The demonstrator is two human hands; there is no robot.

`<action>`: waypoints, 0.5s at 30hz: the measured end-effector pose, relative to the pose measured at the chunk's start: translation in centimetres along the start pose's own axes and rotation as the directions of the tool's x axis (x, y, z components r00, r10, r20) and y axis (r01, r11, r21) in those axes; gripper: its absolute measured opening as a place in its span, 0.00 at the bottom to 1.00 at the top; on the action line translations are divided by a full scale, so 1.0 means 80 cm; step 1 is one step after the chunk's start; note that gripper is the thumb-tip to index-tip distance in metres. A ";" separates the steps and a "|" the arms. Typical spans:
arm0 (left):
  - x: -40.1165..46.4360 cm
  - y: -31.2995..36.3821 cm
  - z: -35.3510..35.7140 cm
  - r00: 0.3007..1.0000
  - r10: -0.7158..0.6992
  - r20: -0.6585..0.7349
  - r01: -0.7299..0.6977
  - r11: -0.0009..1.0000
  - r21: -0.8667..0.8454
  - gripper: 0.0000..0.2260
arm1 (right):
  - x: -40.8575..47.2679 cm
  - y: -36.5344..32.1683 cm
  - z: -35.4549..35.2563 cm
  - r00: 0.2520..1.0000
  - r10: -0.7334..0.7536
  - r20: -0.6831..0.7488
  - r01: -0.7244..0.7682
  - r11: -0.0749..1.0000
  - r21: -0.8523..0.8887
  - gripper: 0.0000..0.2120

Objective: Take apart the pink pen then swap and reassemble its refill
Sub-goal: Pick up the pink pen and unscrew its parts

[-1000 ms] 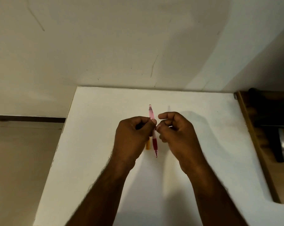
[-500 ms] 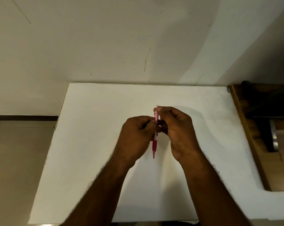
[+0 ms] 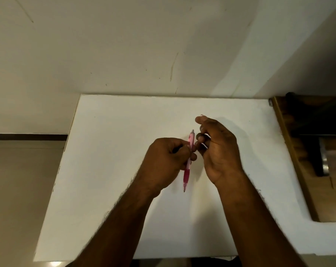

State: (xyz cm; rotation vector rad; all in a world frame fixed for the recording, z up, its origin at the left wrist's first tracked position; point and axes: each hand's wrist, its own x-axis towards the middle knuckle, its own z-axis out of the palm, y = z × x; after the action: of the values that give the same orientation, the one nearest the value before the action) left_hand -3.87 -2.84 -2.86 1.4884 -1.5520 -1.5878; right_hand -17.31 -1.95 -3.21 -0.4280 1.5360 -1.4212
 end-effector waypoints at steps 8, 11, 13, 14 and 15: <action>0.003 -0.004 -0.002 0.998 -0.001 -0.055 -0.003 0.997 -0.075 0.11 | 0.007 0.015 -0.006 0.970 -0.224 -0.099 0.175 0.916 -0.361 0.03; 0.003 -0.003 -0.002 0.998 -0.007 -0.060 0.003 0.998 -0.066 0.11 | 0.009 0.017 -0.008 0.967 -0.238 -0.093 0.190 0.914 -0.358 0.04; 0.004 -0.003 -0.003 0.998 -0.015 -0.061 0.011 0.998 -0.063 0.11 | 0.010 0.018 -0.010 0.965 -0.244 -0.096 0.195 0.913 -0.359 0.05; 0.004 -0.003 -0.003 0.998 -0.016 -0.059 0.013 0.998 -0.063 0.11 | 0.011 0.019 -0.011 0.965 -0.243 -0.094 0.193 0.910 -0.368 0.05; 0.003 -0.003 -0.003 0.998 -0.017 -0.058 0.014 0.998 -0.061 0.11 | 0.012 0.020 -0.012 0.967 -0.240 -0.087 0.188 0.900 -0.392 0.07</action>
State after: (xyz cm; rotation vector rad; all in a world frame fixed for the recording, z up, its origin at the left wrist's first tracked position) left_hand -3.65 -3.11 -3.11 1.5040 -1.4511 -1.5718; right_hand -17.96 -1.72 -5.20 -0.7716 1.9339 -1.3331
